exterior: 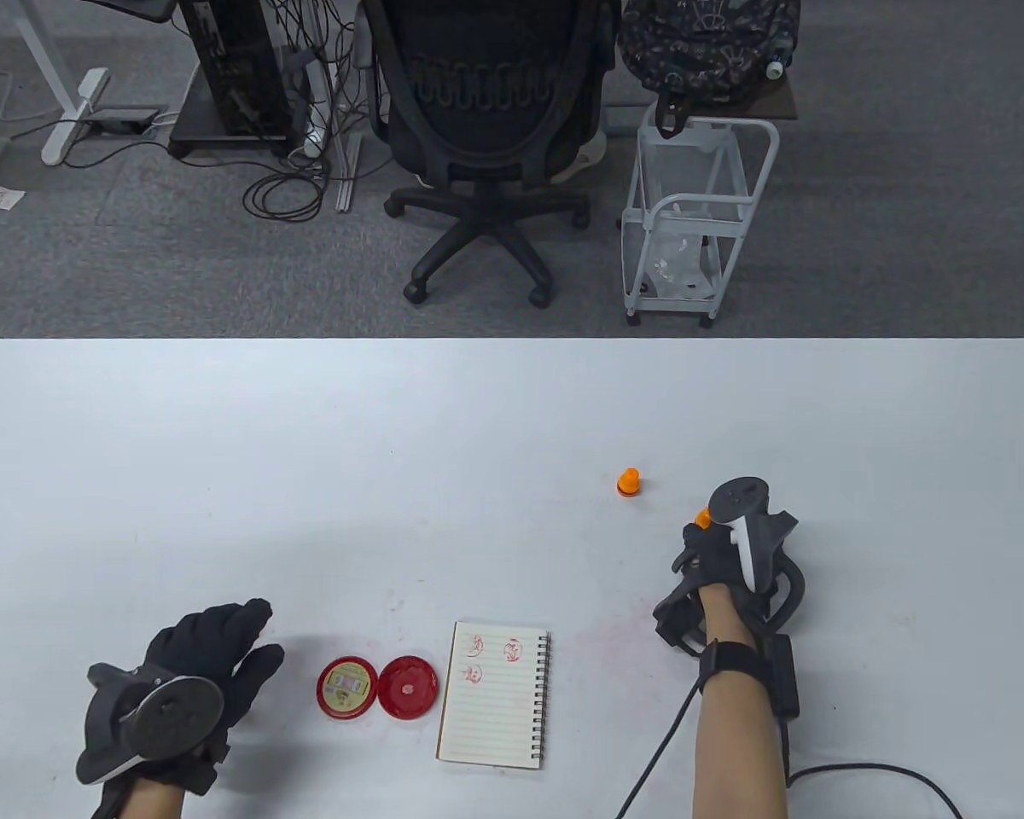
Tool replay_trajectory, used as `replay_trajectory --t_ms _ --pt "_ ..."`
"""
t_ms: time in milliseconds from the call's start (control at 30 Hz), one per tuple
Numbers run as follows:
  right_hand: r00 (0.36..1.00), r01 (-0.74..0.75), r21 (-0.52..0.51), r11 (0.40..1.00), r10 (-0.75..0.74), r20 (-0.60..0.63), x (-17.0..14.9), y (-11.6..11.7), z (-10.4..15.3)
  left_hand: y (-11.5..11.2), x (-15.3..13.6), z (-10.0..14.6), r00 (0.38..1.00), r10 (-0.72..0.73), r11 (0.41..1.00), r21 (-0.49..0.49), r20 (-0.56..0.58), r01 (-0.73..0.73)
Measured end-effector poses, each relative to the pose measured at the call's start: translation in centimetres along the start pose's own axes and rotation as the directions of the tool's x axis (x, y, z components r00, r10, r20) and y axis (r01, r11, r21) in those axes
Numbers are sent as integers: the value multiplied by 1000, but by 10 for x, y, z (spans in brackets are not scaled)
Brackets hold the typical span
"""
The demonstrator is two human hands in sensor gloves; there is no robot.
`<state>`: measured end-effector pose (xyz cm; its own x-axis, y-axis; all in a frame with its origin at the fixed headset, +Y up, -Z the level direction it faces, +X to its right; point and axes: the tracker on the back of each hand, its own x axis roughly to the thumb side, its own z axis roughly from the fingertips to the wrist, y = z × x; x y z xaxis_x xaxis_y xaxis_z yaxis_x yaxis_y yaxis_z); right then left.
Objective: Stamp reward stamp onto notebook
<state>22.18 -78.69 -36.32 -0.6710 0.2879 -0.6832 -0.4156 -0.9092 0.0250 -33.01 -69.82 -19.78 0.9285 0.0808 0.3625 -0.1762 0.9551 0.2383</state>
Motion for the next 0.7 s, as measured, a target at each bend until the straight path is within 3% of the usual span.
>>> replay_trajectory --t_ms 167,233,367,533,700 --pt "998 -31 -39 999 33 47 1 -4 6 -2 3 -1 1000 1 1000 -11 15 -1" --pt "993 -14 -121 992 28 118 2 -10 17 -3 5 -1 1000 6 1000 -14 23 -6" --pt "956 30 -164 986 20 292 6 -25 39 -4 10 -1 999 5 1000 -13 40 -4" --pt "861 126 -85 988 -67 504 8 -43 79 -3 20 -1 997 48 999 19 54 -49" --pt "705 177 -7 984 -121 699 10 -56 126 3 40 -13 983 159 986 44 93 -164"
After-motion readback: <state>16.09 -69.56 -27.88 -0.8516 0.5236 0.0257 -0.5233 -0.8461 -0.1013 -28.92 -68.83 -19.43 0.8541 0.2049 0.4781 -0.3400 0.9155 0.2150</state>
